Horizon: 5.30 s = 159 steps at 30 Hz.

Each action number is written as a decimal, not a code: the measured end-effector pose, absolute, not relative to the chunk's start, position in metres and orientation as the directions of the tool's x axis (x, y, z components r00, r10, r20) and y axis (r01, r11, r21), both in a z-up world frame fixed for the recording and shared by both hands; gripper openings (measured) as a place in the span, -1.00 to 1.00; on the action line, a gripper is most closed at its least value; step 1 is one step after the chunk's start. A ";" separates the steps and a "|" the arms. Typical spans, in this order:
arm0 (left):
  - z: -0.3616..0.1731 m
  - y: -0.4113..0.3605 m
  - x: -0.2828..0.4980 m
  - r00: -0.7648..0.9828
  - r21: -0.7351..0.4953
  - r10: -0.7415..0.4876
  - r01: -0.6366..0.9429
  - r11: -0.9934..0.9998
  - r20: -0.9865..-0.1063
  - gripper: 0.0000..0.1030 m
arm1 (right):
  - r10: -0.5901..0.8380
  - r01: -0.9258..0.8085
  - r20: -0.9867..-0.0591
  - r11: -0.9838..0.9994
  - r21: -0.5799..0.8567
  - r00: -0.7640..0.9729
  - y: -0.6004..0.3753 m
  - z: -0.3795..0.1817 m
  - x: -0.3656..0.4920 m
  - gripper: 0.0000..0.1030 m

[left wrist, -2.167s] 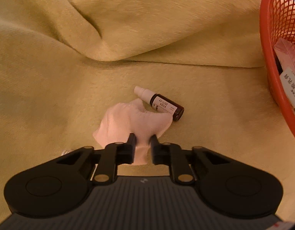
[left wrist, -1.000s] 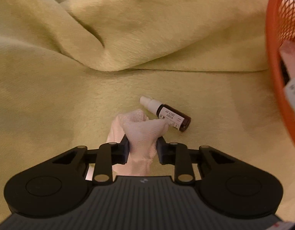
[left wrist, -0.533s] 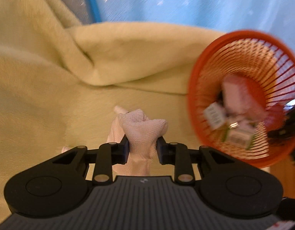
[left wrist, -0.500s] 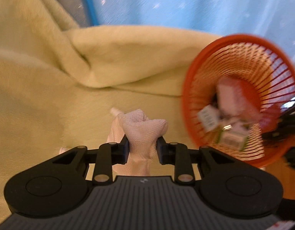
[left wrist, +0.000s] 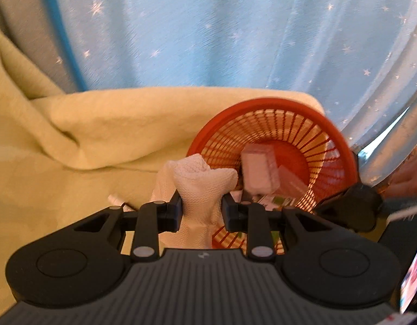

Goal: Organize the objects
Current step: 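Carry the tissue over the wastebasket and open the left tool, then move the left tool to the white pill bottle and grasp it, then carry the pill bottle over the wastebasket and open the left tool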

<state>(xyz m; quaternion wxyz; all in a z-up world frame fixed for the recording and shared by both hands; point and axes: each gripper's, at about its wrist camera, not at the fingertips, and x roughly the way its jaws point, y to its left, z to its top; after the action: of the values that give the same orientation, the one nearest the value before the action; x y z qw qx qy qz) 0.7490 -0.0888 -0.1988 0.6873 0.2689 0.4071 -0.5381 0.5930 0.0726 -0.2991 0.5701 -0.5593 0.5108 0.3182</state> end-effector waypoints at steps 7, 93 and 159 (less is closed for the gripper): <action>-0.192 -0.113 0.743 0.038 -0.098 -0.539 0.970 0.222 -0.842 -0.51 | -0.202 -0.931 -0.939 0.184 -0.315 0.277 0.071 -0.299 0.593 -0.94; -0.383 -0.016 0.903 0.377 0.262 -0.163 0.840 0.476 -0.912 -0.18 | -0.152 -0.927 -0.954 0.237 -0.290 0.260 0.082 -0.300 0.596 -0.93; -0.247 -0.028 0.788 0.176 -0.027 -0.392 0.887 0.461 -0.903 -0.20 | -0.173 -0.930 -0.940 0.179 -0.322 0.293 0.067 -0.295 0.583 -0.92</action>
<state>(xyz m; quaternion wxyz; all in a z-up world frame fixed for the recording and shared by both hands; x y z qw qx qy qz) 0.7881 -0.0280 -0.2474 0.7187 0.2673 0.4625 -0.4450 0.5834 0.0673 -0.2955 0.5839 -0.5527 0.4986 0.3240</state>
